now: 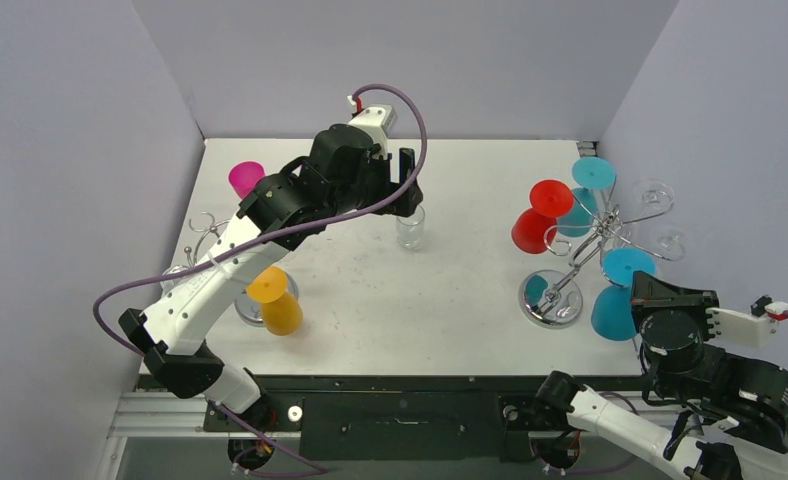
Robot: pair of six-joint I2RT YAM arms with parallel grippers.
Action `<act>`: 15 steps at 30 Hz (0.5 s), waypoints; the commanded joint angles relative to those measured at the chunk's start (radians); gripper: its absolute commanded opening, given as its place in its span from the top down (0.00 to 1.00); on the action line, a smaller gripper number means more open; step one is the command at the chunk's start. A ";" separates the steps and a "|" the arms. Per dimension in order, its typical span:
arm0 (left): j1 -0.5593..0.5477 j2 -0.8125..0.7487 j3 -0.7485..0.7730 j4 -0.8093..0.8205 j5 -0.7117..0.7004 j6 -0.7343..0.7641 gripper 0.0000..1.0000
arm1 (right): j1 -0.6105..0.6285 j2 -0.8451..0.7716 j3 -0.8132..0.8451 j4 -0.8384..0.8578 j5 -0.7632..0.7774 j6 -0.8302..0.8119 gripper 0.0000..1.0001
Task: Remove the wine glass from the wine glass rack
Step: Pick up the wine glass from the wine rack.
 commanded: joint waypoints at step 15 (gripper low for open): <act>0.007 0.009 0.017 0.052 0.016 -0.020 0.25 | 0.009 -0.063 0.032 0.074 -0.033 -0.030 1.00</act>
